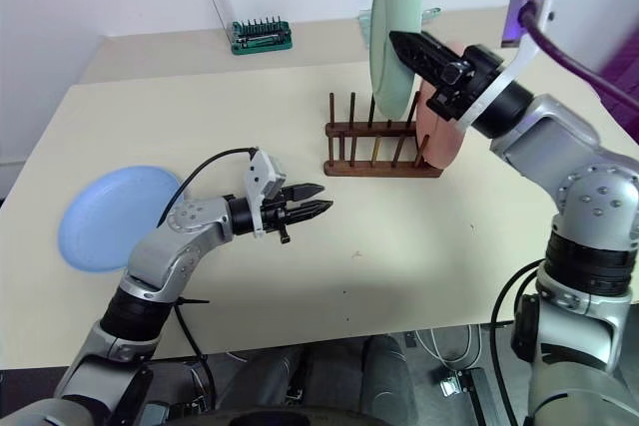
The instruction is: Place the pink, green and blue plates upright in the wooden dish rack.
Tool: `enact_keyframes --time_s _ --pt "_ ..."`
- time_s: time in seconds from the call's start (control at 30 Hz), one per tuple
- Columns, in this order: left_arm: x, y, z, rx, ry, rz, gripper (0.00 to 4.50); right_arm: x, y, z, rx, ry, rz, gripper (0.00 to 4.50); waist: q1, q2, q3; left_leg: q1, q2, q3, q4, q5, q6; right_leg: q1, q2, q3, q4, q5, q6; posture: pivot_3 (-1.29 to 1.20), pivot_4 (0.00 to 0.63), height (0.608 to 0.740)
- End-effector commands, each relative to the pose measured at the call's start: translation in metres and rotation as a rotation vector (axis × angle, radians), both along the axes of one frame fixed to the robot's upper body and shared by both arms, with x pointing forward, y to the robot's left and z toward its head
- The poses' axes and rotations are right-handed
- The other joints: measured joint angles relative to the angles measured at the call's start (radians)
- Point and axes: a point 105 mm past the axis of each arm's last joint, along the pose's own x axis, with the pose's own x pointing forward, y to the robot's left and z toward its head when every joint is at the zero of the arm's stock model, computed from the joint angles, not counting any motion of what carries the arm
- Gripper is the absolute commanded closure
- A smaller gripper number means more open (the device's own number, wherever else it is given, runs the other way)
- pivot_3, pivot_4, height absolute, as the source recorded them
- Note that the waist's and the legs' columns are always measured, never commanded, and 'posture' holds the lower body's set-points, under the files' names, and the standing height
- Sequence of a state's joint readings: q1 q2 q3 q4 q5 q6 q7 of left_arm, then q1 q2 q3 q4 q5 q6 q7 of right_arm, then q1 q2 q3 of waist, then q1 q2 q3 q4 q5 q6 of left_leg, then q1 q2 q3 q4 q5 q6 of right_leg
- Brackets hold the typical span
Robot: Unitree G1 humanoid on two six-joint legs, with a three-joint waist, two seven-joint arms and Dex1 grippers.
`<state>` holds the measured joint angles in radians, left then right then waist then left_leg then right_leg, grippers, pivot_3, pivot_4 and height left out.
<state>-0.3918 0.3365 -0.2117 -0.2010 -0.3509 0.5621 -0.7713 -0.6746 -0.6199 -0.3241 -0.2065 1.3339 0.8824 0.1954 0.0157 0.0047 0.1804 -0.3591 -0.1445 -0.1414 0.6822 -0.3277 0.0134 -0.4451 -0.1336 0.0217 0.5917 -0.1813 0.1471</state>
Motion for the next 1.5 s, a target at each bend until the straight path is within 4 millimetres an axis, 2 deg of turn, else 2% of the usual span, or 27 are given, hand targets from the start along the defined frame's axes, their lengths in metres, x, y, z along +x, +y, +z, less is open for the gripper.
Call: enact_keyframes --time_s 0.03,0.2,0.47,0.57,0.7,0.73,0.87,0.9,0.93,1.0,1.03,1.07,1.13,1.2,1.23,1.27,1.33,1.4,1.43,1.5 --pt "-0.007 -0.003 0.013 -0.032 -0.043 -0.021 2.85 -0.002 -0.001 0.012 0.069 -0.023 0.009 4.43 -0.002 0.000 0.000 0.000 0.000 0.000 0.000 0.000 0.000 0.000 0.000 0.000 -0.001 0.000 0.000 0.00 0.150 0.740" --pt "-0.007 -0.006 0.015 -0.035 -0.042 -0.027 2.85 0.015 -0.005 -0.002 0.031 0.046 -0.065 4.43 -0.002 0.000 0.000 0.001 0.000 0.000 0.000 0.000 0.000 0.000 0.000 0.000 0.000 0.000 0.000 0.00 0.150 0.740" --pt "-0.006 -0.007 0.016 -0.034 -0.044 -0.032 2.85 0.022 -0.006 -0.016 0.011 0.107 -0.062 4.43 -0.003 0.000 0.000 0.001 0.000 0.001 0.000 0.000 -0.001 0.000 0.000 0.000 0.001 0.000 0.000 0.00 0.150 0.740" --pt "-0.006 -0.007 0.016 -0.032 -0.044 -0.032 2.85 0.020 -0.002 -0.011 -0.022 0.055 -0.061 3.46 -0.003 0.000 0.000 0.001 0.000 0.001 0.000 0.000 -0.001 0.000 0.000 0.000 0.001 0.000 0.000 0.00 0.150 0.740" --pt "-0.005 -0.007 0.018 -0.045 -0.035 -0.022 2.85 0.016 0.002 -0.001 -0.193 -0.098 -0.125 1.57 -0.003 0.000 0.000 0.001 0.000 0.001 0.000 0.000 -0.001 0.000 0.000 0.000 0.001 0.000 0.000 0.00 0.150 0.740" --pt "-0.004 -0.007 0.020 -0.052 -0.034 -0.019 2.85 0.015 0.004 0.001 -0.243 -0.139 -0.132 1.57 -0.003 0.000 0.000 0.001 0.000 0.001 0.000 0.000 -0.001 0.000 0.000 0.000 0.001 0.000 0.000 0.00 0.150 0.740" --pt "0.004 0.004 0.037 -0.109 -0.078 0.075 1.03 0.011 0.003 0.016 -0.458 -0.325 -0.223 1.48 -0.003 0.000 0.000 0.001 0.000 0.001 0.000 0.000 -0.001 -0.001 0.000 0.000 0.001 0.000 0.000 0.00 0.150 0.740" --pt "0.010 0.012 0.047 -0.140 -0.108 0.148 0.57 0.009 0.003 0.021 -0.523 -0.388 -0.253 1.48 -0.003 0.000 0.000 0.001 0.000 0.001 0.000 0.000 -0.001 -0.001 0.000 0.000 0.001 0.000 0.000 0.00 0.150 0.740" --pt "0.022 0.029 0.062 -0.196 -0.148 0.285 0.08 0.007 0.002 0.029 -0.565 -0.448 -0.278 1.48 -0.003 0.000 0.001 0.001 0.000 0.001 0.000 0.000 -0.001 -0.001 0.000 0.000 0.001 0.000 0.000 0.00 0.150 0.740" --pt "0.032 0.051 0.076 -0.261 -0.180 0.439 0.08 0.005 0.002 0.037 -0.597 -0.509 -0.302 1.48 -0.005 -0.001 0.001 0.001 0.000 0.001 0.000 0.000 -0.001 -0.001 0.001 0.000 0.001 0.000 0.000 0.00 0.150 0.740" --pt "0.043 0.081 0.082 -0.297 -0.168 0.624 0.08 0.001 0.005 0.041 -0.608 -0.535 -0.280 1.48 -0.005 -0.001 0.001 0.001 0.001 0.001 0.000 0.001 -0.001 -0.001 0.001 0.000 0.001 0.000 0.000 0.00 0.150 0.740" --pt "0.045 0.103 0.085 -0.326 -0.153 0.726 0.08 -0.004 0.010 0.042 -0.598 -0.531 -0.230 1.48 -0.005 -0.001 0.001 0.001 0.001 0.001 0.000 0.001 -0.002 -0.001 0.001 0.000 0.001 0.000 0.000 0.00 0.150 0.740" --pt "0.037 0.126 0.089 -0.336 -0.163 0.800 0.08 -0.006 0.016 0.043 -0.600 -0.539 -0.197 1.48 -0.008 -0.001 0.001 0.002 0.002 0.001 -0.001 0.000 -0.003 -0.001 0.002 0.000 0.001 0.000 0.000 0.00 0.150 0.740" --pt "0.030 0.131 0.088 -0.326 -0.164 0.799 0.08 -0.004 0.018 0.038 -0.631 -0.549 -0.195 1.48 -0.003 -0.001 0.001 0.002 0.002 0.001 -0.001 0.000 -0.003 -0.001 0.002 0.000 0.001 0.000 0.000 0.00 0.150 0.740" --pt "0.029 0.141 0.087 -0.337 -0.159 0.845 0.08 -0.002 0.020 0.033 -0.651 -0.551 -0.191 1.48 0.000 -0.002 0.001 0.001 0.002 0.001 -0.001 0.000 -0.003 -0.001 0.002 0.000 0.001 0.000 0.000 0.00 0.150 0.740" --pt "0.030 0.163 0.089 -0.364 -0.172 0.968 0.08 -0.002 0.024 0.029 -0.659 -0.558 -0.169 1.48 0.003 -0.002 0.001 0.001 0.001 0.001 0.000 0.000 -0.002 -0.001 0.001 0.000 0.001 0.000 0.000 0.00 0.150 0.740" --pt "0.028 0.235 0.083 -0.360 -0.191 1.424 0.08 -0.009 0.039 0.020 -0.660 -0.573 -0.069 1.48 0.004 -0.006 0.002 0.001 0.001 0.001 0.001 0.000 -0.002 0.000 0.001 0.000 0.000 0.000 0.000 0.00 0.150 0.740" --pt "0.014 0.279 0.073 -0.296 -0.177 1.755 0.02 -0.015 0.050 0.012 -0.678 -0.594 -0.001 1.48 -0.001 -0.006 0.002 0.002 0.002 0.000 0.001 0.000 -0.003 0.000 0.002 0.000 0.001 0.000 0.000 0.00 0.150 0.740" --pt "0.002 0.291 0.067 -0.238 -0.161 1.875 0.02 -0.016 0.058 0.003 -0.701 -0.595 0.035 1.48 -0.003 -0.006 0.002 0.002 0.002 0.000 0.001 0.000 -0.004 0.000 0.002 0.000 0.001 0.000 0.000 0.00 0.150 0.740" --pt "-0.011 0.301 0.062 -0.179 -0.142 1.986 0.02 -0.017 0.065 -0.007 -0.724 -0.594 0.071 1.48 -0.004 -0.007 0.001 0.003 0.002 0.001 -0.001 0.000 -0.004 0.000 0.002 0.000 0.001 0.000 0.000 0.00 0.150 0.740"
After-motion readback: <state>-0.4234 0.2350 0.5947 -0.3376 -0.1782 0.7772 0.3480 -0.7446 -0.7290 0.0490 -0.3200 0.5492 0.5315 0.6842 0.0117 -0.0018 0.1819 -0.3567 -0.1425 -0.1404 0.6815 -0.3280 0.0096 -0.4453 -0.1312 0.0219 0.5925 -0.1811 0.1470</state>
